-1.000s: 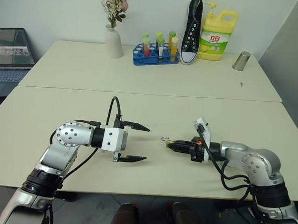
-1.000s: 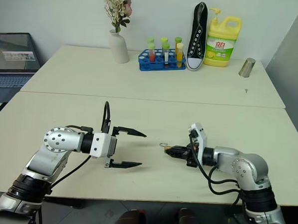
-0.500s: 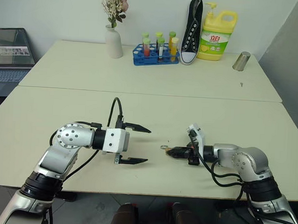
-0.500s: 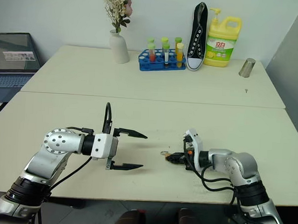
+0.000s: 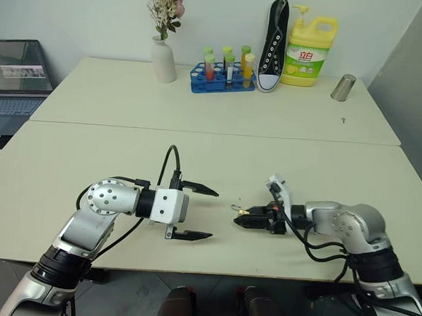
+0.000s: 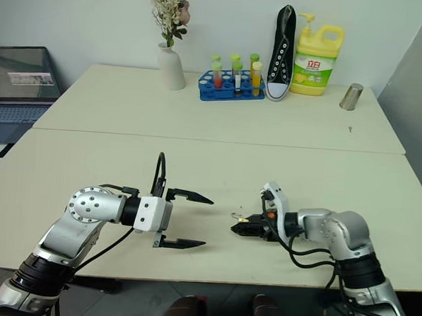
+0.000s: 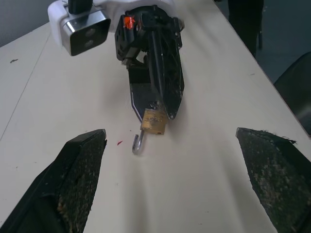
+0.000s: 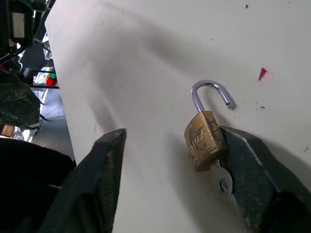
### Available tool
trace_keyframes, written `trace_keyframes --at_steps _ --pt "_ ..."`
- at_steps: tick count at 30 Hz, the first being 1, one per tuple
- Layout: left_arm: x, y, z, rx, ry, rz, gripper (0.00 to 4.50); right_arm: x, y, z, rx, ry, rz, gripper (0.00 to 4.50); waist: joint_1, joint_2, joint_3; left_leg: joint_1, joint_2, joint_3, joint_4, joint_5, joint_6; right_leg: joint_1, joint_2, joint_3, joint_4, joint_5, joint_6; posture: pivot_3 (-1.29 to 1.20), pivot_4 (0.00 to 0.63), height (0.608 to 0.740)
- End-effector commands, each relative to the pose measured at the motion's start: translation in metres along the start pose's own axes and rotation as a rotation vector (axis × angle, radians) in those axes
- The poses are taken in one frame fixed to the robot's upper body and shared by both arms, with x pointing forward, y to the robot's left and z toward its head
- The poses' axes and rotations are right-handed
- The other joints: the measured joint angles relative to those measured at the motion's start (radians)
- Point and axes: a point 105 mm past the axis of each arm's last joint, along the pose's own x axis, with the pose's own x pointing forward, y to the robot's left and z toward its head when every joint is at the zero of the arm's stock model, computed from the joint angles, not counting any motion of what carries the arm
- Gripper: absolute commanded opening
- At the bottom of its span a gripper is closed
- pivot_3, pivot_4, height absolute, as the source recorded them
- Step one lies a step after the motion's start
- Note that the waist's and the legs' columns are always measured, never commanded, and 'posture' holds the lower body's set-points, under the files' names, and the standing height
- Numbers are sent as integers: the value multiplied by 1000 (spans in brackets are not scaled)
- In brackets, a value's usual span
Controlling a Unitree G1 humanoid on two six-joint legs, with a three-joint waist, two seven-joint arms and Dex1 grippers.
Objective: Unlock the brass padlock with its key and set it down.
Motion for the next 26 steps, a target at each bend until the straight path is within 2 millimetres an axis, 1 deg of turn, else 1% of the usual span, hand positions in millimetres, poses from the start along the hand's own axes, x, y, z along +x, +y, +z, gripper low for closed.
trace_keyframes --at_steps 1,3,5,8,10,12,15,17,19,22,26 --pt "-1 3 4 -20 -16 19 4500 -28 -12 -13 -34 41 -115 4071 4 0 0 0 0 0 0 0 0 0 0 0 0 0 0 0 150 740" --pt "-3 4 2 -71 -18 31 4500 -39 -10 -15 -66 34 -135 4071 5 0 0 0 -1 0 0 0 0 0 -1 0 -1 0 0 0 150 740" --pt "-5 5 -1 -130 -1 49 4500 -52 -8 -12 -207 23 -188 4071 5 0 0 -1 0 0 0 0 0 0 -1 0 -1 0 0 0 150 740" --pt "-8 8 -7 -183 41 72 4500 -64 -2 0 -382 -31 -225 4071 -4 -1 0 -1 0 0 -1 0 0 -1 0 0 -1 0 1 0 150 740" --pt "-9 11 -9 -199 63 89 4500 -71 10 8 -495 -86 -209 4071 -8 0 0 0 1 0 -1 0 0 -1 1 0 -1 -1 1 0 150 740" --pt "-10 13 -6 -203 59 89 4500 -79 22 17 -599 -157 -208 4071 -10 0 1 0 2 0 -1 0 0 -1 2 0 -1 -1 1 0 150 740" --pt "-11 13 -4 -206 55 73 4500 -85 30 21 -642 -194 -214 4071 -10 0 1 0 2 0 -2 0 0 -1 2 0 0 -1 1 0 150 740" --pt "-12 12 -4 -230 63 48 4500 -87 34 14 -719 -146 -202 4071 -8 0 1 0 2 0 -1 0 0 -1 2 0 0 -1 1 0 150 740" --pt "-11 11 -3 -242 57 22 4500 -88 36 7 -748 -100 -183 4071 -7 0 1 0 1 0 -1 0 0 -1 2 0 -1 -1 1 0 150 740" --pt "-10 11 -1 -241 40 9 4500 -87 35 7 -747 -103 -183 4071 -7 -1 1 0 1 1 -1 0 0 -1 1 0 -1 -1 1 0 150 740" --pt "-9 -1 -4 -257 74 -100 4500 -86 30 4 -756 -74 -193 4071 -7 -1 1 0 1 1 -1 0 0 -1 2 0 0 -1 1 0 150 740"
